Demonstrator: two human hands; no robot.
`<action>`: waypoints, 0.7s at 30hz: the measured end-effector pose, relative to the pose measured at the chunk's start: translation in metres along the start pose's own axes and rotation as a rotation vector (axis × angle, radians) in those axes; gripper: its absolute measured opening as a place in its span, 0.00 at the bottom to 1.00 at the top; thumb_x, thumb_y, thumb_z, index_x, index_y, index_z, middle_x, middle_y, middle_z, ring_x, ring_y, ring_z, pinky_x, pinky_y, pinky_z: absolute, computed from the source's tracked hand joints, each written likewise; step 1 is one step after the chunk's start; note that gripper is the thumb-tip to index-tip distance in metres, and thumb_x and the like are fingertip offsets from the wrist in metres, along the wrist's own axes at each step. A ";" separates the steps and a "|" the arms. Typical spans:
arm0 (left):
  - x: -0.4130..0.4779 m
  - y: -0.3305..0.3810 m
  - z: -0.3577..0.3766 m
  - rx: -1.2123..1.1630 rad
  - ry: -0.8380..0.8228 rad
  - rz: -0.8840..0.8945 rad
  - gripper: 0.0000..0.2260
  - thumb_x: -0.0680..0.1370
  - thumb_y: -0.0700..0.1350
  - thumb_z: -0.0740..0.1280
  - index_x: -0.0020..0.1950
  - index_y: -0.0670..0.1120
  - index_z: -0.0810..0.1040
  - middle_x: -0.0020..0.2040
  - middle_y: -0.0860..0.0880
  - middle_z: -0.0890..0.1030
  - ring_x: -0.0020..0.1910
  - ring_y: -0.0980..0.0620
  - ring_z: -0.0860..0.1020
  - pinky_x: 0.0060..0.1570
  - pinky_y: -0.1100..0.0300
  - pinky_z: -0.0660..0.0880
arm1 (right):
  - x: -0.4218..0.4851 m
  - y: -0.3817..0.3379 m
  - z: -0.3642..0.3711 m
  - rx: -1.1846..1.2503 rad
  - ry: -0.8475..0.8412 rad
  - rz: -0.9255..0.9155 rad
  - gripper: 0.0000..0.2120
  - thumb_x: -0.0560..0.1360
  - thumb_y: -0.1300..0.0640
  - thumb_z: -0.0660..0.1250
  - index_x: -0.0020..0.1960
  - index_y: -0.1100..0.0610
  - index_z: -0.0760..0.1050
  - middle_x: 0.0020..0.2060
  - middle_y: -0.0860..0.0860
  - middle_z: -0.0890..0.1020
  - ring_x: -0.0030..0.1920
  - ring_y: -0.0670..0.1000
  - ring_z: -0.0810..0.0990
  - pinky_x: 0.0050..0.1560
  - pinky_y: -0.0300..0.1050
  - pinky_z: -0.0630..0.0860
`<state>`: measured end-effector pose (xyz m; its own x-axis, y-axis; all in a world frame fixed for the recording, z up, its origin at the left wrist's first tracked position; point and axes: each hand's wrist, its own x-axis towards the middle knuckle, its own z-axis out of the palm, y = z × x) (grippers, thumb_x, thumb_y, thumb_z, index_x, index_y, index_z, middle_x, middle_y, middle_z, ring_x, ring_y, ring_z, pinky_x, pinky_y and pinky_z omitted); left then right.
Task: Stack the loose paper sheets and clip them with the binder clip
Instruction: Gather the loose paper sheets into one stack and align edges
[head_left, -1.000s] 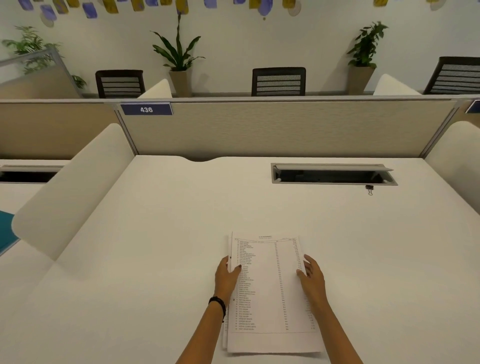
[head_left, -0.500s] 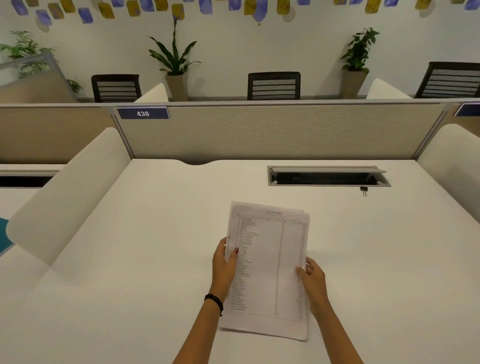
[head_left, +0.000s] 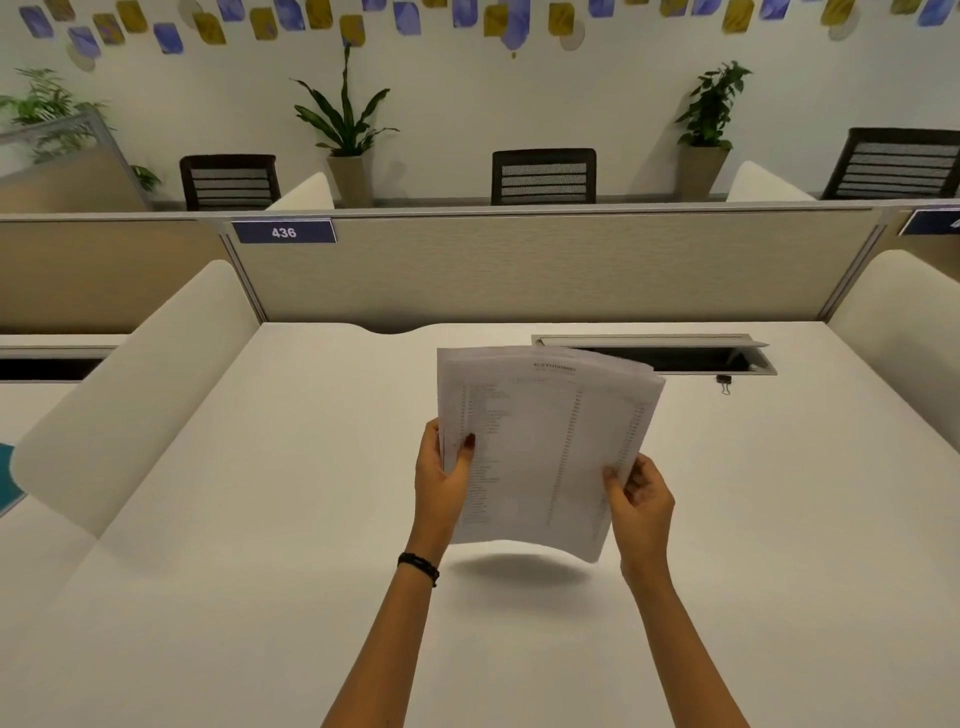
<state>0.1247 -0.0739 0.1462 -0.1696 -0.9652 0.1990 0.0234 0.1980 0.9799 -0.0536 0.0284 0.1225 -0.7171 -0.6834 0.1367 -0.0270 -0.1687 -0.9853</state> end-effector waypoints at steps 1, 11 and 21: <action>-0.002 -0.001 0.000 -0.018 -0.012 -0.003 0.11 0.77 0.47 0.65 0.52 0.63 0.71 0.51 0.59 0.78 0.48 0.59 0.79 0.39 0.72 0.77 | -0.001 0.000 -0.001 -0.004 -0.003 0.000 0.09 0.75 0.63 0.65 0.53 0.54 0.74 0.49 0.51 0.81 0.48 0.48 0.81 0.47 0.37 0.80; -0.016 -0.013 0.008 -0.076 0.005 -0.126 0.07 0.75 0.46 0.67 0.50 0.58 0.76 0.49 0.56 0.81 0.46 0.56 0.81 0.37 0.68 0.78 | -0.003 0.000 -0.001 0.001 -0.037 0.066 0.09 0.74 0.62 0.66 0.53 0.54 0.76 0.48 0.49 0.81 0.47 0.51 0.80 0.44 0.40 0.78; -0.011 -0.005 0.001 -0.097 0.031 -0.050 0.10 0.74 0.44 0.69 0.53 0.54 0.76 0.49 0.56 0.81 0.45 0.63 0.80 0.37 0.71 0.77 | 0.000 -0.008 0.002 -0.008 -0.079 0.033 0.12 0.73 0.61 0.69 0.52 0.48 0.76 0.48 0.44 0.81 0.48 0.46 0.80 0.43 0.36 0.79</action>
<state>0.1253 -0.0640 0.1393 -0.1426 -0.9786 0.1484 0.1115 0.1331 0.9848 -0.0520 0.0287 0.1310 -0.6604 -0.7427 0.1111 -0.0095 -0.1396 -0.9902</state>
